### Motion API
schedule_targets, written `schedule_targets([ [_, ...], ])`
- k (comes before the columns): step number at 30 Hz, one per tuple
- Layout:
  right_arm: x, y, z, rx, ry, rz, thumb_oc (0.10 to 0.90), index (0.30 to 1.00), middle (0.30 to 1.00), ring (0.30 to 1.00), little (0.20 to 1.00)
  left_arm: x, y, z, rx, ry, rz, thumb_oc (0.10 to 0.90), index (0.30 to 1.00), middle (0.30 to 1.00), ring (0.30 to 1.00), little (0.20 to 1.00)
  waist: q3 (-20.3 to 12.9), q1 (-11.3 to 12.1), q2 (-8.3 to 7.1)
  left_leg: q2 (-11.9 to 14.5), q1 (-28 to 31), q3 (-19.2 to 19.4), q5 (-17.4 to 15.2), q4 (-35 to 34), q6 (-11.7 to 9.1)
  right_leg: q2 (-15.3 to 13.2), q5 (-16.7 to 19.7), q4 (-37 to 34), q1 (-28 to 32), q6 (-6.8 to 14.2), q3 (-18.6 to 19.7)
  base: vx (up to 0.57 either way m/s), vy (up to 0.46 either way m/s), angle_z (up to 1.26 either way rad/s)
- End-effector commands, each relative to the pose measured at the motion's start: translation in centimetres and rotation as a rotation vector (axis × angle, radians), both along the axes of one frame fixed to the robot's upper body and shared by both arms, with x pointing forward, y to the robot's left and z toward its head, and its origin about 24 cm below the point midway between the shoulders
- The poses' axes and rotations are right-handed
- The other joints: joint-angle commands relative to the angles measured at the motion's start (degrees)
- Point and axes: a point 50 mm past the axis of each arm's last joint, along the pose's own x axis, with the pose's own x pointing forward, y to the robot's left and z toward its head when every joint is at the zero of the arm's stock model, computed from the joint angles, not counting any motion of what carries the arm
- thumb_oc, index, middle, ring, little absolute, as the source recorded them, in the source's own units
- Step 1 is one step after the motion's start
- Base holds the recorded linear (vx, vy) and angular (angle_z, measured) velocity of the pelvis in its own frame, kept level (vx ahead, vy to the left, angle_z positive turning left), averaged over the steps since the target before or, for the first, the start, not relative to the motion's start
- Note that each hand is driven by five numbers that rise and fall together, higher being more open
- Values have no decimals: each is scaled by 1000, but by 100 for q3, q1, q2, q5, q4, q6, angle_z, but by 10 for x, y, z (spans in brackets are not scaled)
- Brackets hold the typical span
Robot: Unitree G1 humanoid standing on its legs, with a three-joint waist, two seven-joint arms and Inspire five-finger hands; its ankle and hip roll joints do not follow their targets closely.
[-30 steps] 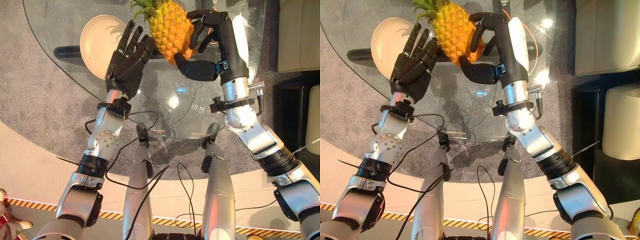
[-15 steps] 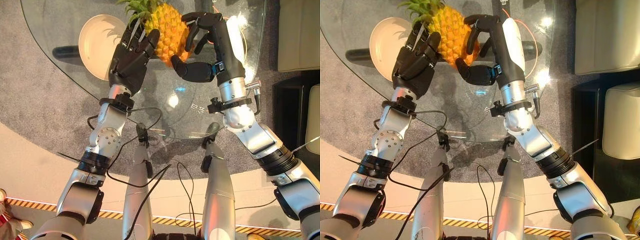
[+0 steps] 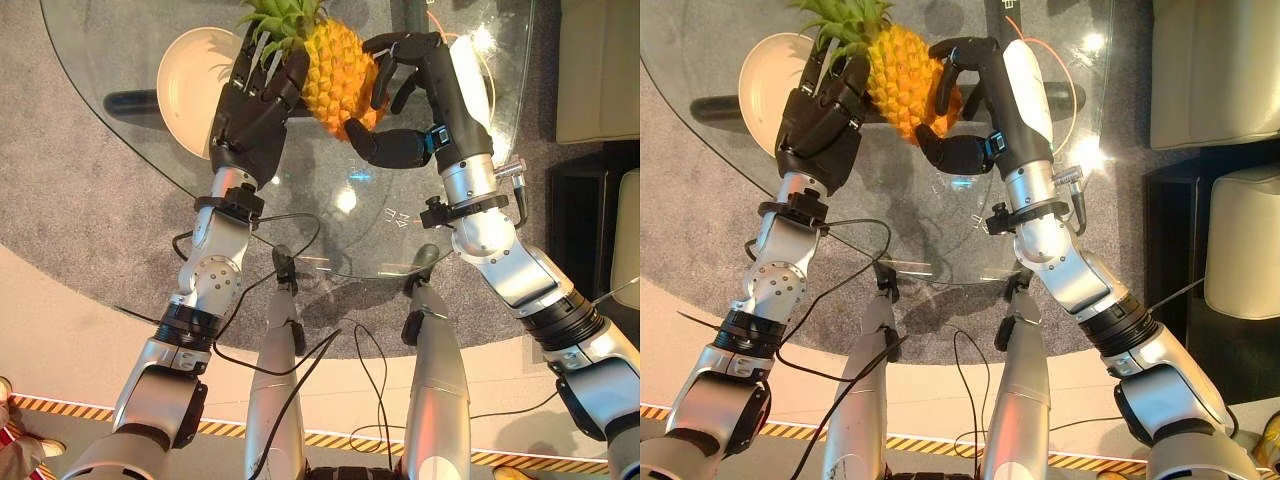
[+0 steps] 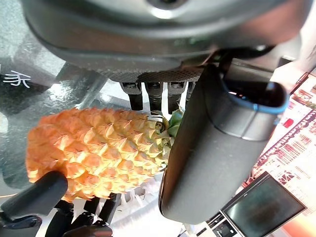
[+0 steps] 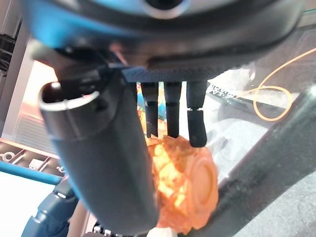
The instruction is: Pick up the fruit to the plate
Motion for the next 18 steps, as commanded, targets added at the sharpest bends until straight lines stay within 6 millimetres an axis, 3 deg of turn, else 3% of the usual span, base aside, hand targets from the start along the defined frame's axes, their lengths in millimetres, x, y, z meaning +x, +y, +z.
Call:
schedule_targets([
  [1,-40,24,59,-86,-329,163,100,300,300,300,200,-32,0,65,-46,-354,-23,800,900,900,900,900,-141,44,-134,28,-312,-97,-275,479,-167,-174,318,-734,416,366,-291,0,0,0],
  [18,-58,44,66,-254,-408,251,100,300,300,300,200,-35,-3,67,-46,-351,-33,800,900,900,900,900,-141,66,-156,5,-379,-134,-285,506,-158,-140,298,-705,360,370,-304,0,0,0],
])
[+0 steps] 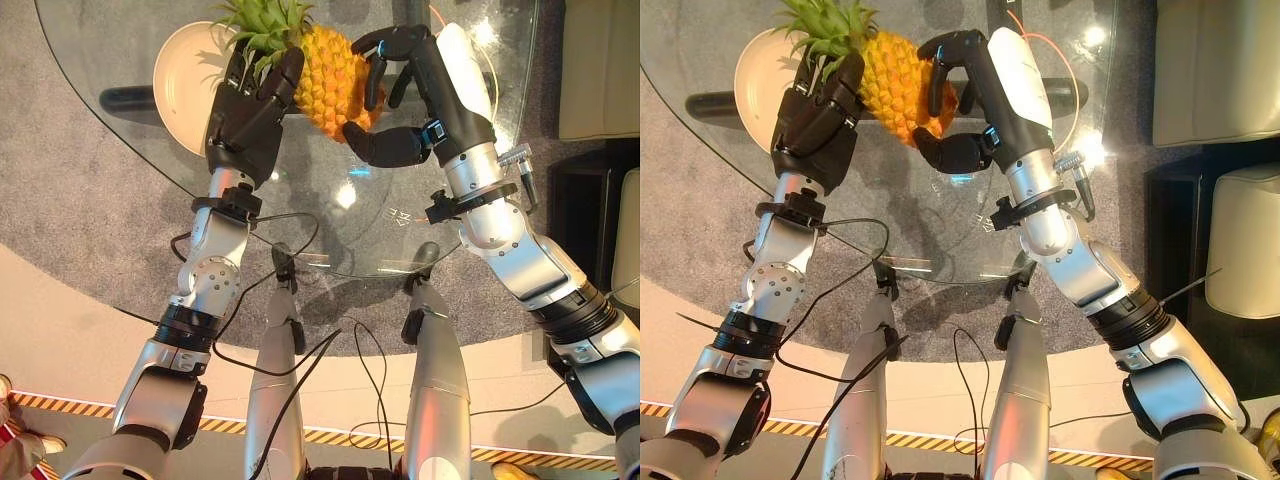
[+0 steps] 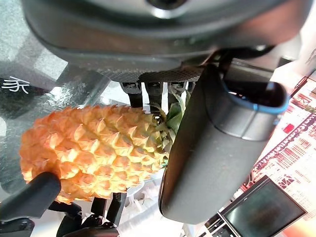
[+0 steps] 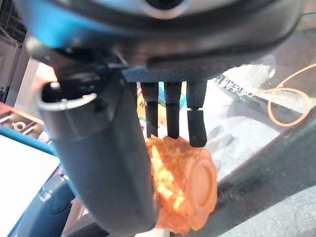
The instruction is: Pick up the fruit to the plate
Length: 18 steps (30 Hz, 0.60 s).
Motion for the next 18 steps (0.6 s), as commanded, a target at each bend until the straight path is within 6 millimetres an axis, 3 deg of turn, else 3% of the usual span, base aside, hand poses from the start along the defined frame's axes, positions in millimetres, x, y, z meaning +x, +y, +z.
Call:
schedule_targets([
  [1,-58,45,54,-124,-340,288,100,300,300,300,200,-34,-5,67,-38,-348,-40,800,900,900,900,900,-142,63,-155,11,-309,-136,-289,519,-163,-143,296,-691,428,372,-296,0,0,0],
  [18,-69,60,56,-245,-387,350,100,300,300,300,200,-42,-4,76,-145,-427,-66,800,900,900,900,900,-142,94,-188,-8,-333,-184,-311,522,-169,-131,271,-706,425,363,-301,0,0,0],
])
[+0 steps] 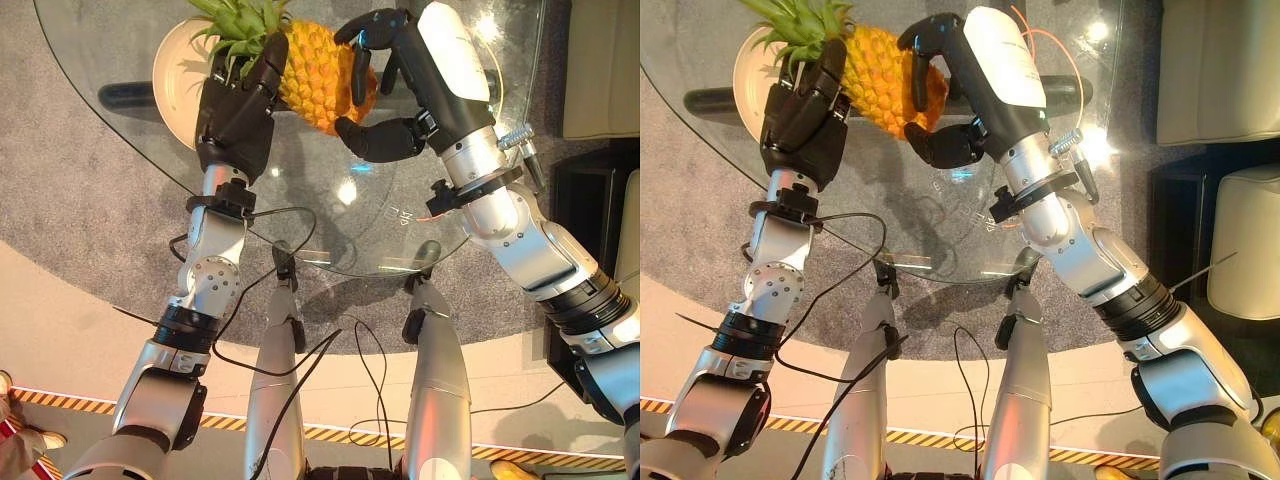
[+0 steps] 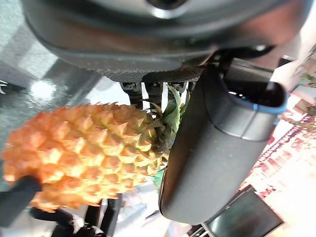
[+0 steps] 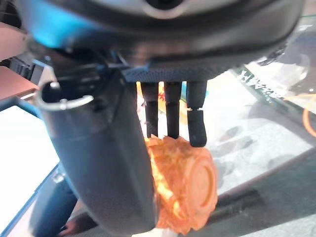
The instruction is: Pick up the fruit to the plate
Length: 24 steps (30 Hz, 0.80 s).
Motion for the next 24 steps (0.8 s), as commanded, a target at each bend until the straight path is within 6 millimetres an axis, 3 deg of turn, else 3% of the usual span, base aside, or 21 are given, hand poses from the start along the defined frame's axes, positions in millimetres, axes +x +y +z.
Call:
schedule_targets([
  [1,-60,49,39,-132,-289,336,100,300,300,300,200,-39,-10,70,-26,-414,-77,764,869,869,869,864,-142,72,-189,-4,-287,-185,-315,531,-170,-129,269,-702,464,363,-296,0,0,0],
  [2,-61,50,39,-141,-289,339,100,300,300,300,200,-40,-10,71,-21,-440,-77,457,606,606,606,557,-142,74,-193,-11,-291,-191,-321,542,-168,-124,269,-700,460,360,-288,0,0,0],
  [3,-61,50,39,-145,-288,340,100,300,300,300,200,-40,-10,71,-20,-448,-78,380,540,540,540,480,-142,75,-194,-12,-291,-193,-323,543,-169,-124,269,-701,460,359,-287,0,0,0],
  [5,-61,51,38,-165,-284,345,100,300,300,300,200,-44,-9,74,-14,-503,-63,100,300,300,300,200,-142,77,-199,-22,-299,-199,-337,565,-162,-117,263,-694,452,353,-279,0,0,0],
  [24,-57,49,39,-157,-279,334,100,300,300,300,200,-48,3,82,-67,-578,44,100,300,300,300,200,-142,70,-237,-44,-309,-240,-361,545,-170,-55,207,-660,411,332,-240,0,0,0],
])
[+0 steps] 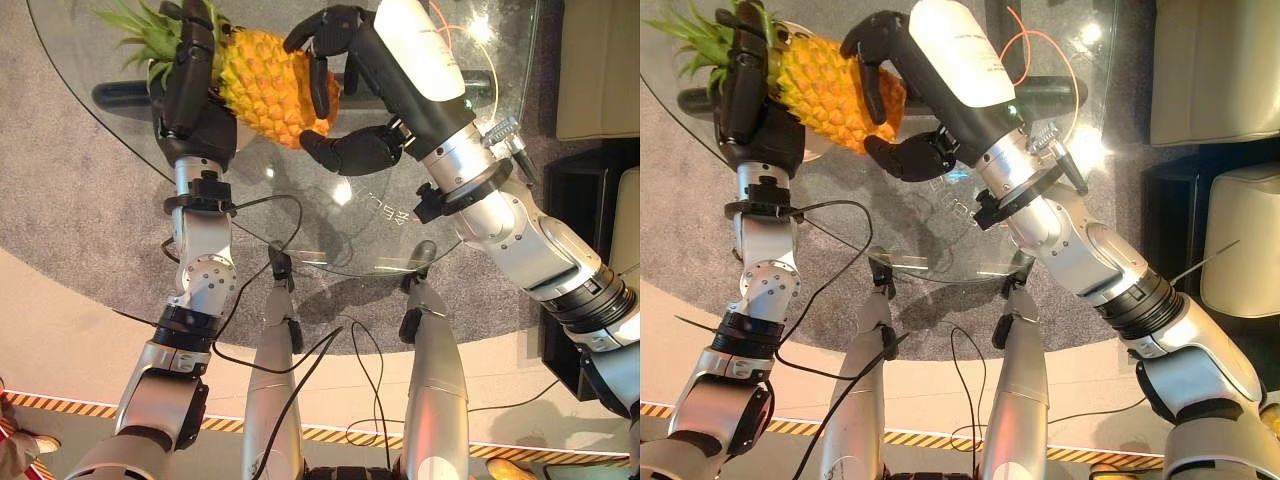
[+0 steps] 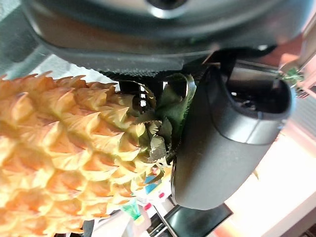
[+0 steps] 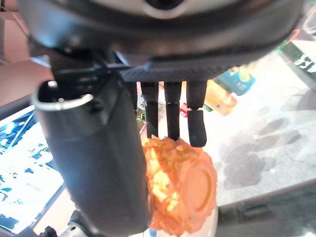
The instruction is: Pick up the fruit to the plate
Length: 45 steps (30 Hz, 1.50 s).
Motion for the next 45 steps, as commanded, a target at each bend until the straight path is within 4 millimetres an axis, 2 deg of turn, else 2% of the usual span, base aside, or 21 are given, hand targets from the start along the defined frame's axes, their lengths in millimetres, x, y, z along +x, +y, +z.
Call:
schedule_targets([
  [1,-39,29,30,-49,-199,220,100,300,300,300,200,-41,-16,72,87,-435,-21,100,300,300,300,200,-144,102,-149,-41,-315,-235,-366,542,-177,-54,204,-668,407,331,-243,0,0,0],
  [5,-38,28,30,-40,-199,215,100,300,300,300,200,-41,-16,72,86,-432,-20,100,300,300,300,200,-144,100,-142,-43,-317,-236,-369,531,-177,-60,203,-671,400,334,-244,0,0,0],
  [6,-38,27,30,-32,-194,210,248,427,427,427,348,-41,-16,72,87,-431,-20,100,300,300,300,200,-144,99,-142,-42,-319,-237,-371,535,-180,-62,201,-671,402,336,-244,0,0,0],
  [7,-37,27,31,-25,-189,207,800,900,900,900,900,-40,-16,72,87,-430,-20,100,300,300,300,200,-144,97,-142,-39,-319,-236,-370,532,-182,-62,201,-672,400,336,-243,0,0,0],
  [14,-34,23,31,18,-167,194,800,900,900,900,900,-39,-15,72,83,-423,9,100,300,300,300,200,-144,75,-134,-43,-321,-220,-363,511,-183,-54,198,-681,390,332,-238,0,0,0],
  [21,-28,15,31,133,-132,187,800,900,900,900,900,-37,-13,71,72,-413,23,100,300,300,300,200,-144,54,-118,-56,-330,-204,-368,520,-182,-53,184,-653,363,328,-223,0,0,0],
  [45,-21,-7,39,302,-197,100,800,900,900,900,900,-36,4,72,-46,-372,169,100,300,300,300,200,-144,8,-120,-53,-357,-182,-388,532,-180,-37,161,-614,301,320,-208,0,0,0],
])
